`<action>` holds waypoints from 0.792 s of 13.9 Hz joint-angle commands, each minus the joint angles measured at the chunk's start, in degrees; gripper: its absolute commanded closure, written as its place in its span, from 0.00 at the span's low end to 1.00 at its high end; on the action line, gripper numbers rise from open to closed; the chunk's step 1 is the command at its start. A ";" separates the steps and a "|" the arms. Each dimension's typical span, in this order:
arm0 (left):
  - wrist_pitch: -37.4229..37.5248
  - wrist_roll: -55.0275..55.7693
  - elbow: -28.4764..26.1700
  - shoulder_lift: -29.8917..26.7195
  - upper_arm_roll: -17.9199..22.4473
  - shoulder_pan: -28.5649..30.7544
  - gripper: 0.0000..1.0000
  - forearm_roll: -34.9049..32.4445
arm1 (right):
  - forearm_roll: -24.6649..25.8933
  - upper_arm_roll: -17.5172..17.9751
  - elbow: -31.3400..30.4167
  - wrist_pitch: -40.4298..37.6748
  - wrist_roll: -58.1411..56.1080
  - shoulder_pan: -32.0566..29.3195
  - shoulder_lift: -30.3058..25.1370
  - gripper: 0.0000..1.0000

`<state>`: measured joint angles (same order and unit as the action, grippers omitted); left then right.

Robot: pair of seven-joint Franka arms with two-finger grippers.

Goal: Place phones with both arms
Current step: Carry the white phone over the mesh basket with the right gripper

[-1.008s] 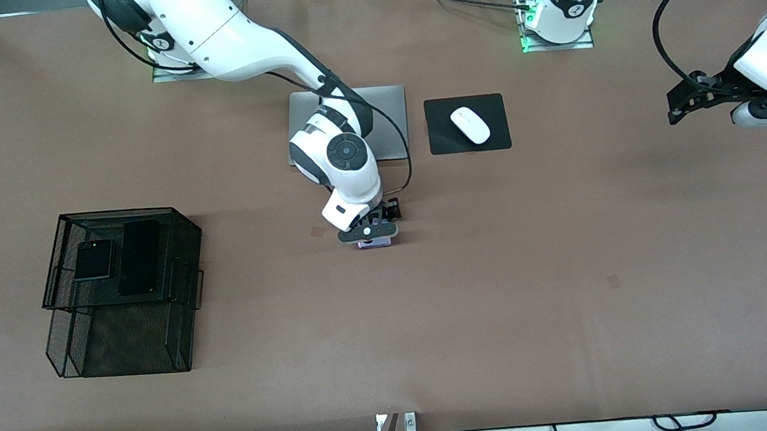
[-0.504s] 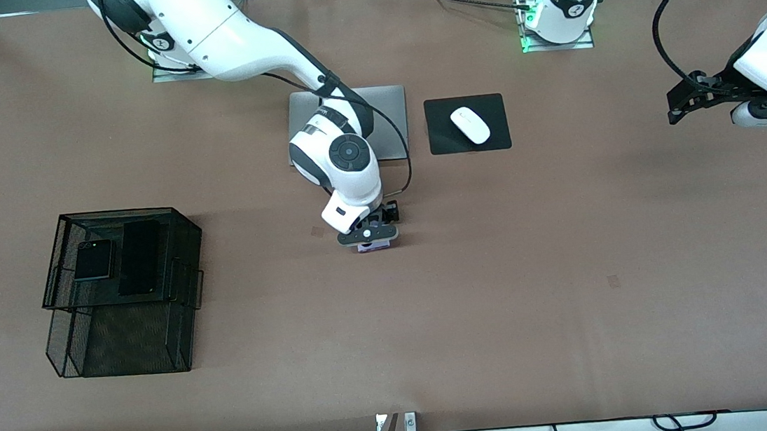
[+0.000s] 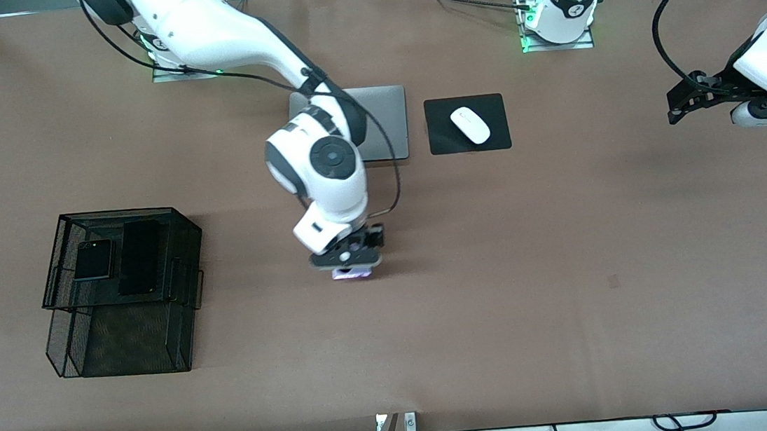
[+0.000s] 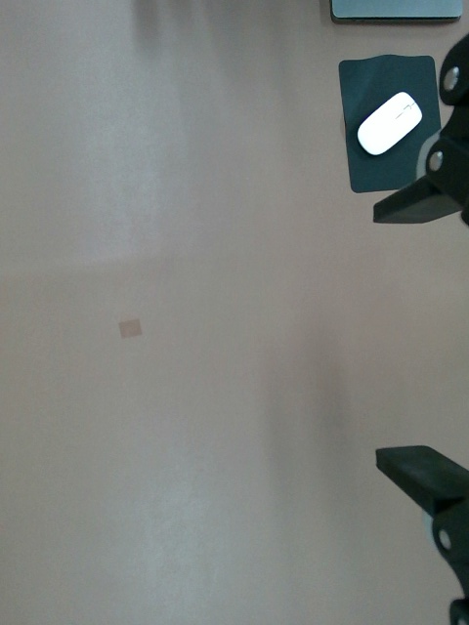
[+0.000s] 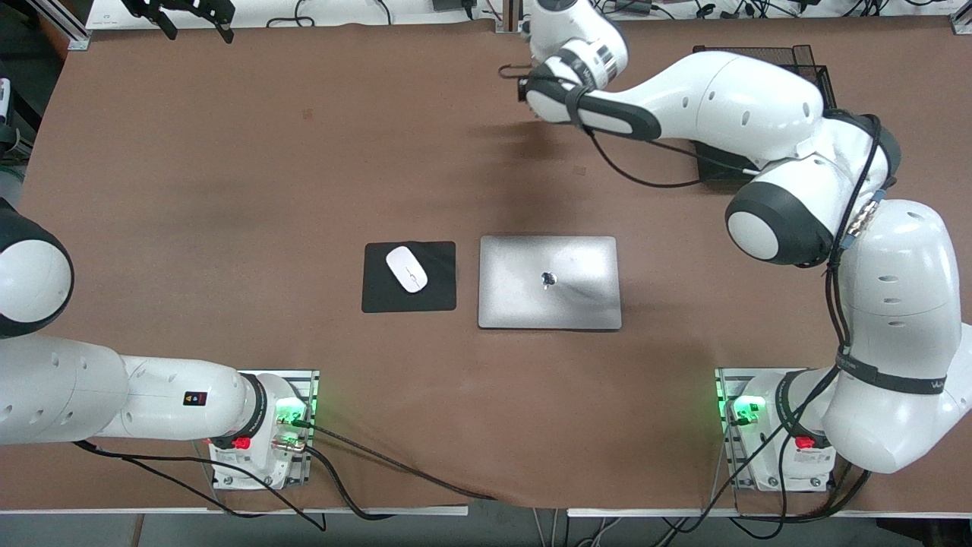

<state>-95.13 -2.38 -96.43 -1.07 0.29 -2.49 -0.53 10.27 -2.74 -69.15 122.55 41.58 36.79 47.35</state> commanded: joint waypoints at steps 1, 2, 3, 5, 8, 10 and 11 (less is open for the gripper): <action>0.48 -1.05 -0.34 -0.69 0.06 -0.23 0.00 -0.35 | 0.63 -0.33 0.42 -4.49 -4.47 -3.38 -2.70 0.71; 0.48 -1.05 -0.34 -0.69 0.06 -0.23 0.00 -0.35 | 0.71 -0.24 0.42 -7.47 -6.58 -5.21 -4.27 0.71; 0.48 -1.05 -0.34 -0.69 0.06 -0.23 0.00 -0.35 | 0.37 -0.24 0.42 -9.85 -9.73 -7.32 -5.33 0.71; 0.56 -1.05 -0.34 -0.69 0.06 -0.23 0.00 -0.35 | 0.10 -0.24 0.34 -12.59 -16.76 -12.41 -7.44 0.71; 0.65 -1.05 -0.34 -0.69 0.06 -0.23 0.00 -0.35 | -0.60 0.37 0.07 -13.83 -24.68 -20.50 -8.68 0.71; 0.74 -1.05 -0.34 -0.69 0.06 -0.23 0.00 -0.35 | -5.85 0.28 -0.02 -13.66 -30.12 -26.38 -8.25 0.71; 0.74 -1.05 -0.34 -0.69 0.06 -0.23 0.00 -0.35 | -7.62 0.20 -0.10 -13.22 -32.59 -28.68 -7.90 0.71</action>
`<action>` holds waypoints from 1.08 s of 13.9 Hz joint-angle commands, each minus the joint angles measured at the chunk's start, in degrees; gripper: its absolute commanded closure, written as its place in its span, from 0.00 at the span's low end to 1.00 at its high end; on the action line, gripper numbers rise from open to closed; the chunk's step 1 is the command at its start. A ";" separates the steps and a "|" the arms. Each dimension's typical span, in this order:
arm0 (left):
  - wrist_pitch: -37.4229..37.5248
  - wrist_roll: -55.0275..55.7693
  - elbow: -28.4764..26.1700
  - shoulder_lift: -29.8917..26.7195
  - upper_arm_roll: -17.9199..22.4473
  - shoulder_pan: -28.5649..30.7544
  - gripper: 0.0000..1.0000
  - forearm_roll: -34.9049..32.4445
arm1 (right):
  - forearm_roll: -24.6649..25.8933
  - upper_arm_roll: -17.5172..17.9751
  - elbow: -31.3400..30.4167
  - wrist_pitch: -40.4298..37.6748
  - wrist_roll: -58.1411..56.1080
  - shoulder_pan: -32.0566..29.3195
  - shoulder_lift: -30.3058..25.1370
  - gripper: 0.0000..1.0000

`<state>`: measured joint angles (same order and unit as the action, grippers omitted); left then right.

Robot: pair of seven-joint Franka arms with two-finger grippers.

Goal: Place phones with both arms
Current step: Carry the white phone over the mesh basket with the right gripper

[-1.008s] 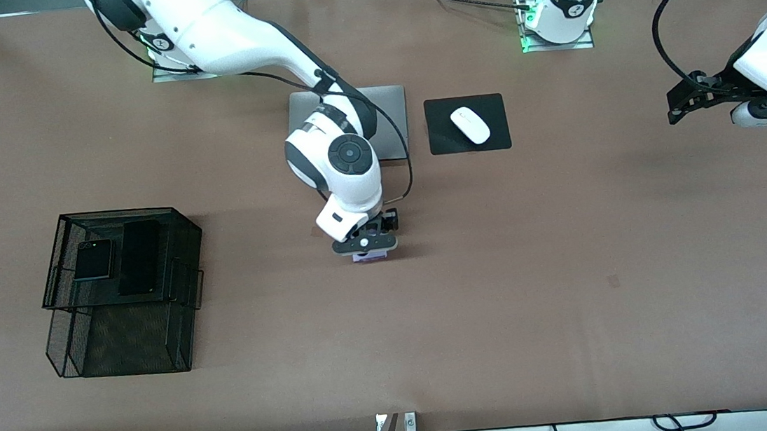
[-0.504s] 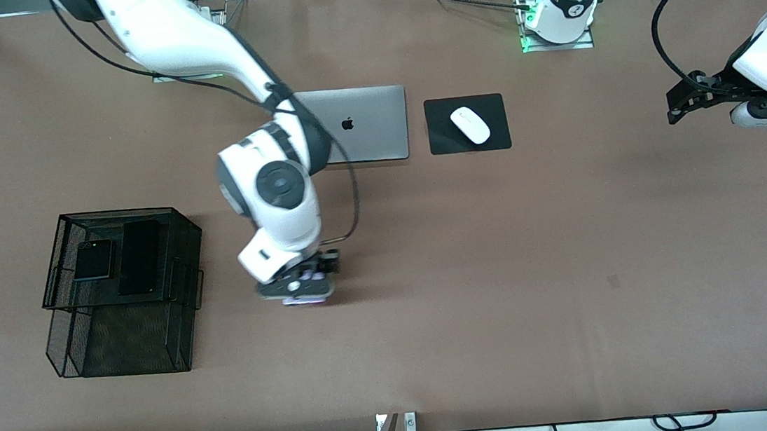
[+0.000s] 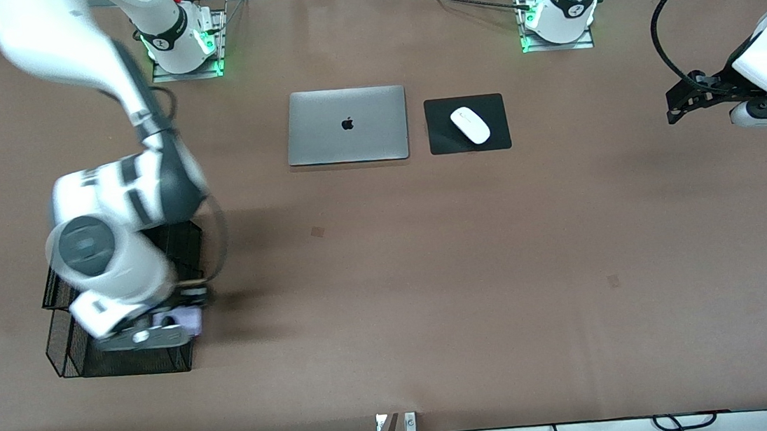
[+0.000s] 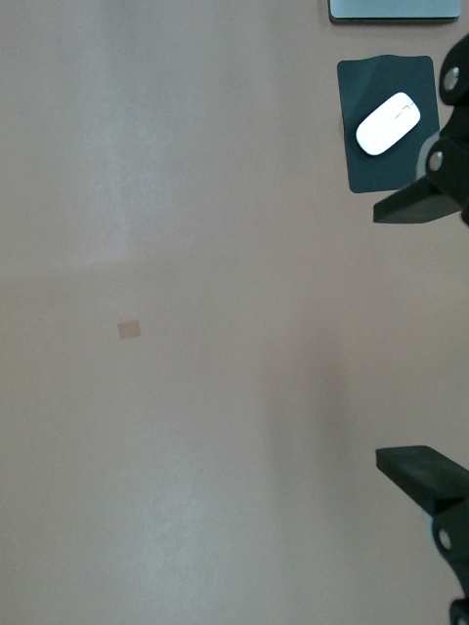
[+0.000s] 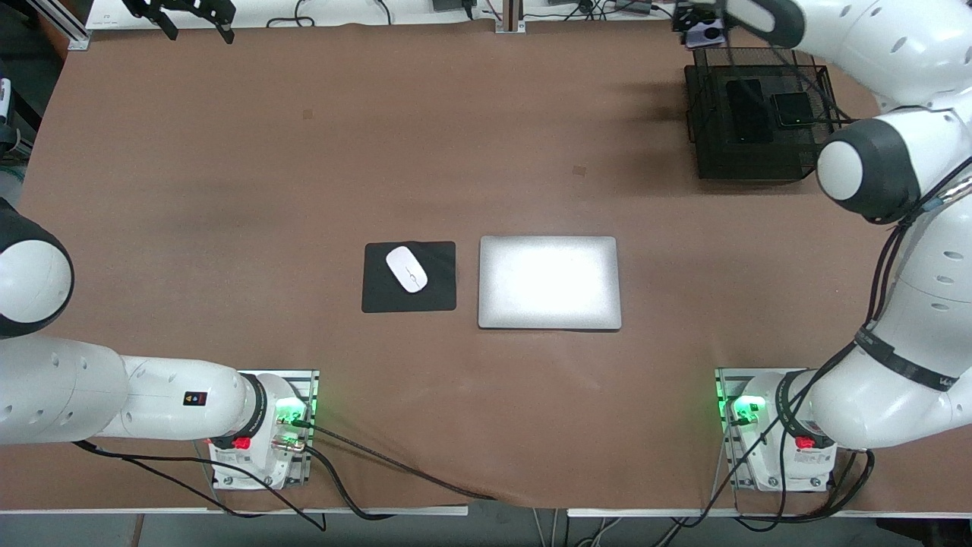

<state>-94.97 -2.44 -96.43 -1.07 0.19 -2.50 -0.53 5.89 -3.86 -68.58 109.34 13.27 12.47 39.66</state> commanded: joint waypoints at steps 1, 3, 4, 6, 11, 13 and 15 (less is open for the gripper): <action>0.58 -0.99 -0.34 -0.69 0.16 -0.22 0.00 -0.35 | -3.60 1.39 -0.76 0.09 -6.48 -5.68 0.76 0.71; 0.84 -0.90 -0.34 -0.69 0.16 -0.22 0.00 -0.35 | -3.60 1.40 -0.67 0.70 -7.82 -7.36 2.08 0.71; 1.02 -0.90 -0.34 -0.69 0.16 -0.22 0.00 -0.35 | -3.43 1.22 -0.76 2.01 -8.17 -7.54 2.79 0.71; 1.02 -0.90 -0.34 -0.78 0.07 -0.22 0.00 -0.35 | -3.52 1.13 -1.20 5.08 -10.45 -9.21 4.98 0.71; 1.11 -0.90 -0.34 -0.78 0.07 -0.22 0.00 -0.35 | -2.90 1.04 -5.33 9.32 -15.64 -11.14 5.43 0.69; 1.11 -0.90 -0.34 -0.78 -0.02 -0.22 0.00 -0.35 | -2.99 0.96 -5.86 9.31 -16.87 -11.67 5.43 0.66; 1.11 -0.90 -0.34 -0.78 -0.02 -0.22 0.00 -0.35 | -2.90 0.96 -8.13 12.11 -17.05 -12.55 5.43 0.61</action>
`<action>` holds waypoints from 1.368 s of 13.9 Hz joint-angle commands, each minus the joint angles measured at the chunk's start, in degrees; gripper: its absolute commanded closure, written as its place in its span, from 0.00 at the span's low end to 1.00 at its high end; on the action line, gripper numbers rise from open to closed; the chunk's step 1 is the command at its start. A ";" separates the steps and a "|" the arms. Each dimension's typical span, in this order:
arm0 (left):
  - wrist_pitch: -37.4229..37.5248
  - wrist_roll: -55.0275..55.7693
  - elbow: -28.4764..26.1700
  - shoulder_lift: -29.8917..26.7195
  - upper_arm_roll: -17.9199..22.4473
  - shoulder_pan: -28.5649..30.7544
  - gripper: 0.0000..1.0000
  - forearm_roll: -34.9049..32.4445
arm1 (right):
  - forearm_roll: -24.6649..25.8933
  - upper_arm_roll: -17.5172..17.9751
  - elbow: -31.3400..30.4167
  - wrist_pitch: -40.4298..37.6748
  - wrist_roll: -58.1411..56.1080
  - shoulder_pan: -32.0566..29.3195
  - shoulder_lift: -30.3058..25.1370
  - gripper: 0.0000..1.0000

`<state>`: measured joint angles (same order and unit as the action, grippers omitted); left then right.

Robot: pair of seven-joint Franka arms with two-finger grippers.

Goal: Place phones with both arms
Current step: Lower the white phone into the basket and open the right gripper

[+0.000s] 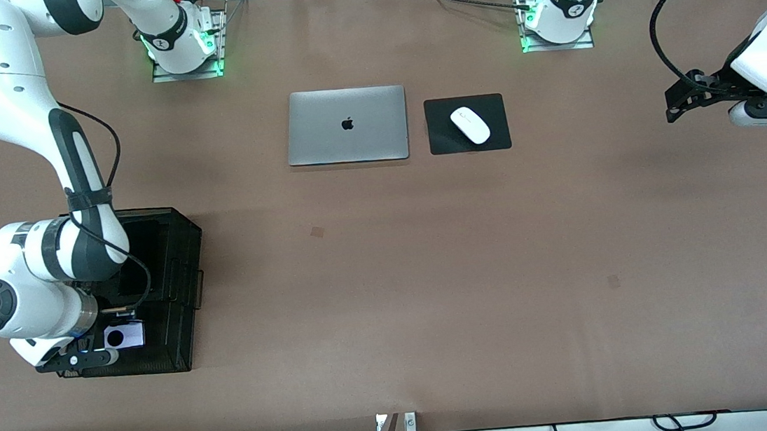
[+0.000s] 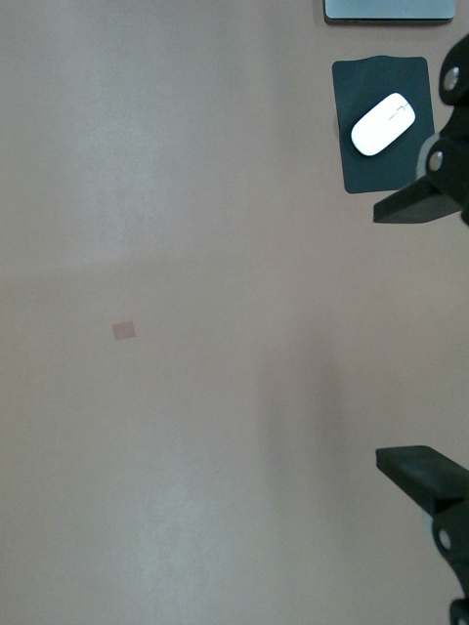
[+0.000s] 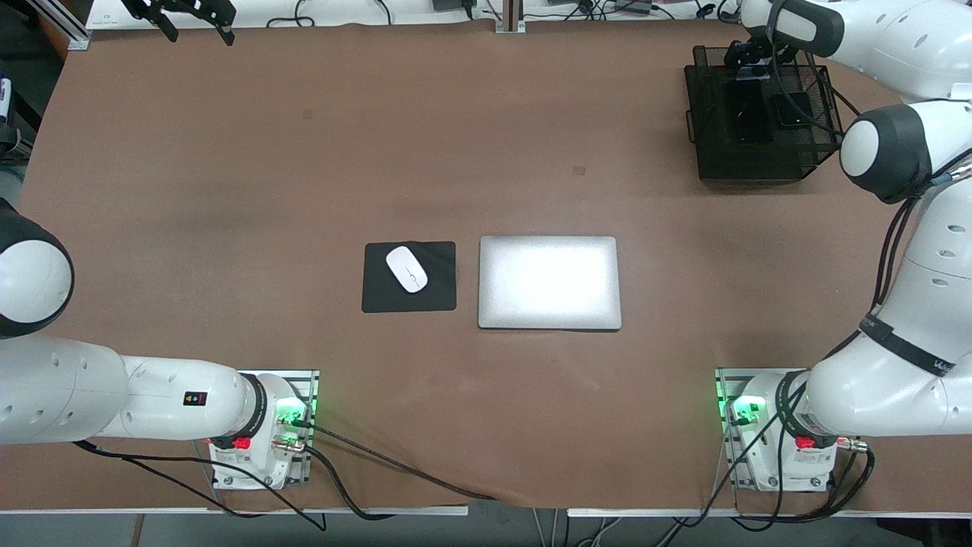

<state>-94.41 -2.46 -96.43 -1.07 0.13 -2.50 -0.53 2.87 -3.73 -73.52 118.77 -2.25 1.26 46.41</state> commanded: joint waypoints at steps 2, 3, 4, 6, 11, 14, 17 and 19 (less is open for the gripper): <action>0.54 -0.88 -0.34 -0.77 0.05 -0.22 0.00 -0.35 | -0.06 0.83 -5.05 5.41 -1.35 -1.61 -1.32 0.24; 0.54 -0.88 -0.34 -0.77 0.05 -0.22 0.00 -0.35 | -0.23 0.83 -4.97 5.33 -0.83 -1.62 -1.41 0.00; 0.54 -0.88 -0.34 -0.69 0.05 -0.22 0.00 -0.35 | -0.32 0.83 -4.80 5.24 -0.65 -1.35 -1.93 0.00; 0.54 -0.88 -0.34 -0.77 0.05 -0.22 0.00 -0.35 | -0.33 0.92 -3.66 5.07 -1.43 -1.35 -4.99 0.00; 0.54 -0.88 -0.34 -0.77 0.05 -0.22 0.00 -0.35 | -0.85 1.44 -2.51 0.17 -1.27 -1.09 -13.61 0.00; 0.54 -0.88 -0.34 -0.77 0.05 -0.22 0.00 -0.35 | -4.27 1.27 -2.60 -9.23 -1.00 -1.17 -17.66 0.00; 0.54 -0.88 -0.34 -0.77 0.05 -0.22 0.00 -0.35 | -4.46 1.18 -3.04 -17.85 -0.56 -1.35 -21.09 0.00; 0.54 -0.97 -0.34 -0.77 0.05 -0.22 0.00 -0.35 | -4.37 1.09 -3.83 -21.37 -0.47 -1.35 -23.81 0.00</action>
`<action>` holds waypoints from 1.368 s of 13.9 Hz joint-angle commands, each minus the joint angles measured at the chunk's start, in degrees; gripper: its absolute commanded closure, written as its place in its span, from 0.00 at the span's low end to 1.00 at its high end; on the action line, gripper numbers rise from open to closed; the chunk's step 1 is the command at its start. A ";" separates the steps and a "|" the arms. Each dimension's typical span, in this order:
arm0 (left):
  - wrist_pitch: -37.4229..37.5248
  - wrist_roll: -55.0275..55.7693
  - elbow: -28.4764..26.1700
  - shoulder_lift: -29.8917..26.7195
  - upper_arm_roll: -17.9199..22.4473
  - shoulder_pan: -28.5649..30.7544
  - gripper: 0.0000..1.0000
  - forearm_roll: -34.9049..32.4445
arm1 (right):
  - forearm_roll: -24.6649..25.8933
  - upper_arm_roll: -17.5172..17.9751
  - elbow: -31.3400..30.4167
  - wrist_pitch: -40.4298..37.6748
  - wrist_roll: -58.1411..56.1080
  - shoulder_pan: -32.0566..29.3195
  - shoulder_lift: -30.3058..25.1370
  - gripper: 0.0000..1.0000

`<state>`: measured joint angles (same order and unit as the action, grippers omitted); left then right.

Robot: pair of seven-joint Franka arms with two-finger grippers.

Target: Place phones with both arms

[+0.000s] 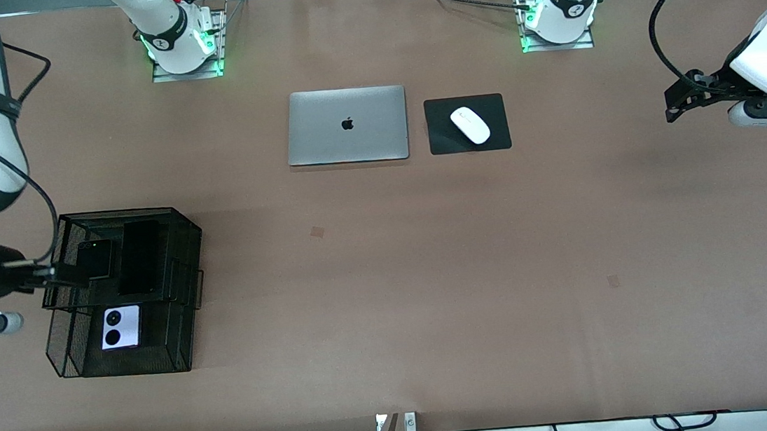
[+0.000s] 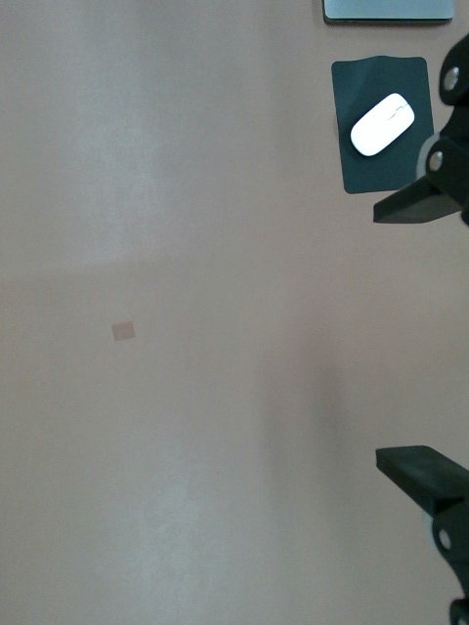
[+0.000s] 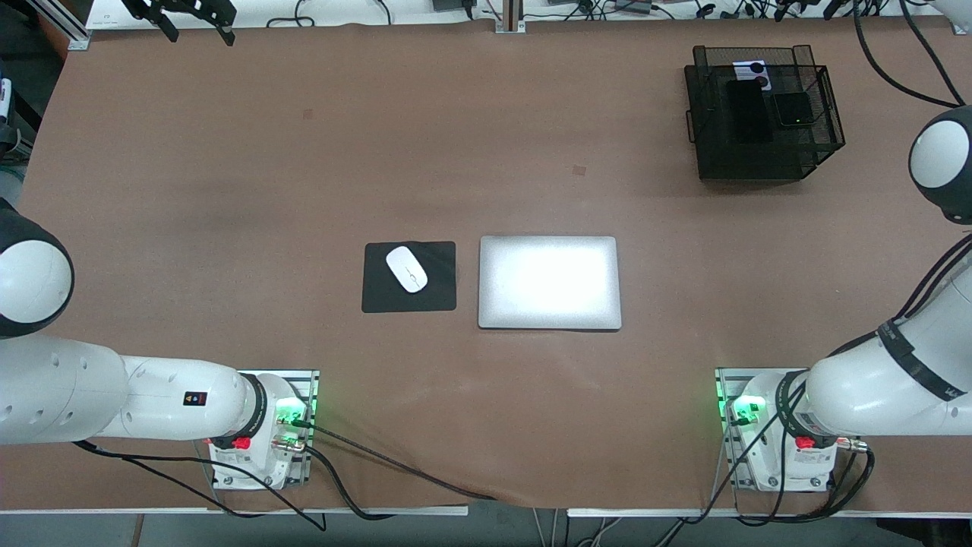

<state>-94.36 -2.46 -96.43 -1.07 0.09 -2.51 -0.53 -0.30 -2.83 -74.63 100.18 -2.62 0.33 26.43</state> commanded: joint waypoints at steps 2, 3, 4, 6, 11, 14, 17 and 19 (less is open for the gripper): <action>0.49 -0.97 -0.34 -0.77 0.09 -0.22 0.00 -0.35 | -1.19 0.02 -2.71 -6.65 -0.20 -0.42 -6.38 0.00; 0.58 -0.97 -0.34 -0.77 0.09 -0.22 0.00 -0.35 | -1.19 -0.07 -2.89 -7.53 -0.63 -0.42 -7.87 0.00; 0.58 -0.97 -0.34 -0.77 0.00 -0.22 0.00 -0.35 | -1.10 -0.07 -4.02 -7.80 -0.98 -0.51 -9.63 0.00; 0.58 -0.97 -0.34 -0.77 0.00 -0.22 0.00 -0.35 | -1.02 -0.07 -9.27 -6.84 -0.99 -0.86 -13.93 0.00; 0.58 -0.88 -0.34 -0.77 0.00 -0.22 0.00 -0.35 | -0.05 -0.07 -17.82 -1.30 -1.60 -0.77 -18.61 0.00; 0.58 -1.05 -0.34 -0.77 0.00 -0.22 0.00 -0.53 | -0.05 -0.07 -21.24 -1.13 -0.64 -0.51 -21.50 0.00; 0.58 -1.06 0.80 -0.51 -0.09 -0.31 0.00 -0.70 | 0.13 -0.07 -21.08 -1.65 -0.81 -0.51 -22.30 0.00; 0.58 -0.97 0.89 -0.51 -0.09 -0.57 0.00 -0.79 | 0.13 0.02 -21.08 -1.74 -0.64 -0.51 -22.13 0.00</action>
<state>-94.29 -2.55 -96.12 -1.12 -0.01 -2.60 -0.53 -0.27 -3.11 -93.64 97.96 -2.95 0.04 5.98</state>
